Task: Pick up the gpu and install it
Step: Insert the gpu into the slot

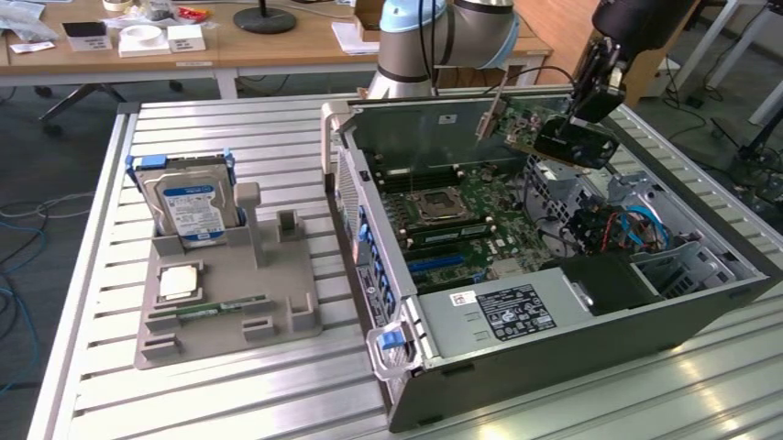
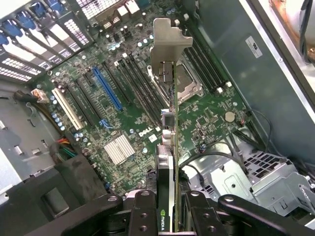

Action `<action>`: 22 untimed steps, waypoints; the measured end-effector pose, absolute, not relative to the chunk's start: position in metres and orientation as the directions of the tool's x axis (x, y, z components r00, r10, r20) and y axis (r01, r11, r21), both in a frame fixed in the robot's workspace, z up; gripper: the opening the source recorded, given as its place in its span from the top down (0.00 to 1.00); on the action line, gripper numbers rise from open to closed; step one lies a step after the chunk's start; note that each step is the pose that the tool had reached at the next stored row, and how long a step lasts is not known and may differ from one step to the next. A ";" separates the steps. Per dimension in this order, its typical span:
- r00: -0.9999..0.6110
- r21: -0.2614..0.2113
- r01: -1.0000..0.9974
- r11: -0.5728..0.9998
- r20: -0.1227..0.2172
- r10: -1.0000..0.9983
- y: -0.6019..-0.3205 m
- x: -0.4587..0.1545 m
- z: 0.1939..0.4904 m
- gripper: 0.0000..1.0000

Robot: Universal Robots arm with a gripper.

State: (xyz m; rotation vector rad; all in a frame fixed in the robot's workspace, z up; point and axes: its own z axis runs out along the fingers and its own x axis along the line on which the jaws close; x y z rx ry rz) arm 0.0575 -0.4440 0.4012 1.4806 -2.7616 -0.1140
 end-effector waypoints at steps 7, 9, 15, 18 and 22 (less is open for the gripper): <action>-0.482 0.067 -0.875 0.479 -0.029 -0.876 -0.444 0.057 0.401 0.73; -0.455 0.067 -0.889 0.453 -0.029 -0.890 -0.444 0.057 0.401 0.73; -0.380 0.067 -0.924 0.377 -0.029 -0.925 -0.444 0.057 0.401 0.73; -0.348 0.067 -0.936 0.346 -0.029 -0.937 -0.444 0.057 0.401 0.73; -0.342 0.067 -0.938 0.340 -0.029 -0.939 -0.444 0.057 0.401 0.73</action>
